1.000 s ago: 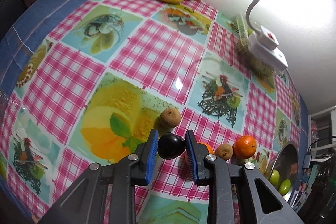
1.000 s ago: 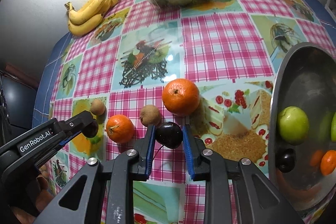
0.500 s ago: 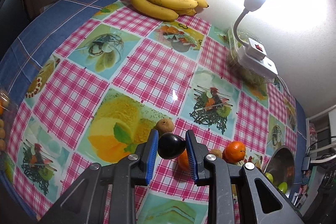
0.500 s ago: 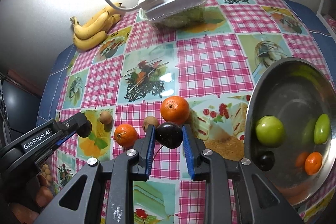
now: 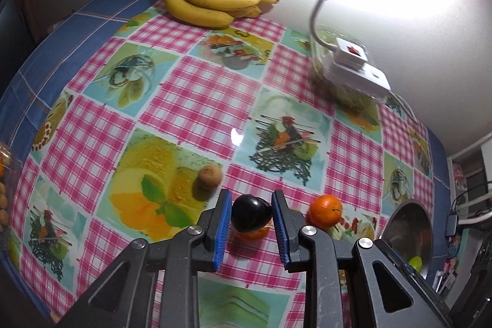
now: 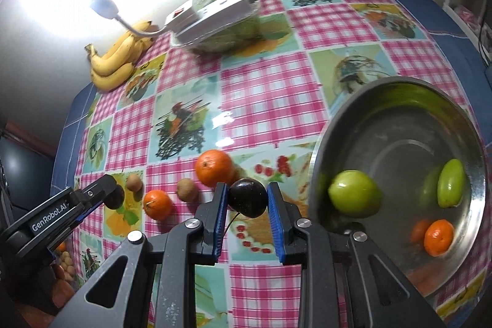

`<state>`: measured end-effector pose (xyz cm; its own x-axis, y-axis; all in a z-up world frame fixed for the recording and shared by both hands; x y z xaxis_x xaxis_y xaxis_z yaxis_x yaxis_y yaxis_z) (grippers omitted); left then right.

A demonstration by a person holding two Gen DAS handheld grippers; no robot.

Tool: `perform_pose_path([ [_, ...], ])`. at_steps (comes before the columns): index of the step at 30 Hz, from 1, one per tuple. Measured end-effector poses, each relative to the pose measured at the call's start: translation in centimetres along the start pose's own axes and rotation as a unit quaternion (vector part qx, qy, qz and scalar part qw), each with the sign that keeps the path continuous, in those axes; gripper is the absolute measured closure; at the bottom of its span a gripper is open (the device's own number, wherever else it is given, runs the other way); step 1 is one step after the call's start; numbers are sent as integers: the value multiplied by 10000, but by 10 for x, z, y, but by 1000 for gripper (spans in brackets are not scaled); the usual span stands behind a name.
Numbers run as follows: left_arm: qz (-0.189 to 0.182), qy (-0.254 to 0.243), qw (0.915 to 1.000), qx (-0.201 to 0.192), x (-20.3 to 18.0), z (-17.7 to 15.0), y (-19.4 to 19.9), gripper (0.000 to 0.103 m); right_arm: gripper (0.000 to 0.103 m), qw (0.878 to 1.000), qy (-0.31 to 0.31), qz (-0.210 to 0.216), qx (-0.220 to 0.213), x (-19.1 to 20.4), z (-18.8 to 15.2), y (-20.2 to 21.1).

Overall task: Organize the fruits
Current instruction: 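Carry the dark plum and dark cherry in both tools over the steel bowl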

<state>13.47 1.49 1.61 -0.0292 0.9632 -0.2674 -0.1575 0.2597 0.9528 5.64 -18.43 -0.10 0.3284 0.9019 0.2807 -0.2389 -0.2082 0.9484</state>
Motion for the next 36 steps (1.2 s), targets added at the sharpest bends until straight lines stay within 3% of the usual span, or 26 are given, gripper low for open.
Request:
perform_pose_path([
  [19,-53,-1137,9934,151,-99,-36,-10,75,76,9926,-1184,-267,-80,-103,-2,24],
  [36,-1,-2359,9708,442,-193,-94,-30,74,76,9833,-1781,-255,-283,-164,-11,53],
])
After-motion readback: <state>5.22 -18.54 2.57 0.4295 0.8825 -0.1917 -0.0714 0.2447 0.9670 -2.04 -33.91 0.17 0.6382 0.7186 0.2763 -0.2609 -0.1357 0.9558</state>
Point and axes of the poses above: each gripper's, at about its wrist camera, not at the fingertips, and y roughly against the way its jaws point, x to its left, z to its top, the point moved 2 cm from there along -y, roughly the way its jaws point, and after that the axes turned 14 degrees about x, right-handed, at the moved point
